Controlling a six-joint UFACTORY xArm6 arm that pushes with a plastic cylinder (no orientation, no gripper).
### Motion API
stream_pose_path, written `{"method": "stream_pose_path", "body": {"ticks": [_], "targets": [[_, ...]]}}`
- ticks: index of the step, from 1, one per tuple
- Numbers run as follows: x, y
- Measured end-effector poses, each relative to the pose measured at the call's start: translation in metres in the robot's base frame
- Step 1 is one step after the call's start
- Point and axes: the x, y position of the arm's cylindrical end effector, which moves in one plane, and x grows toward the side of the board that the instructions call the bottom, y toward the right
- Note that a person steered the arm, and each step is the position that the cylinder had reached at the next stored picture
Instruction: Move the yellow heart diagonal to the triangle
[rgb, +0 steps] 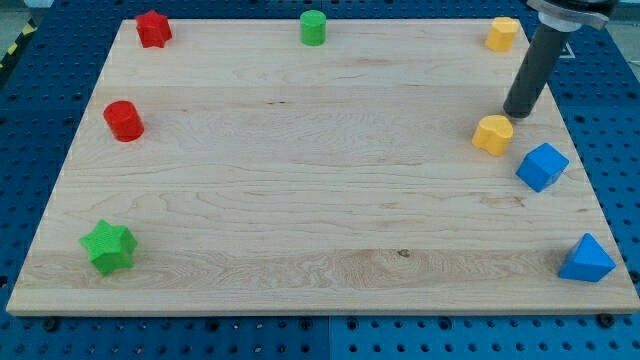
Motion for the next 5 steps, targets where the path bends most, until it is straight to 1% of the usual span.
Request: {"method": "stream_pose_path", "body": {"ticks": [4, 5], "targets": [[0.003, 0.001], [0.011, 0.007]]}}
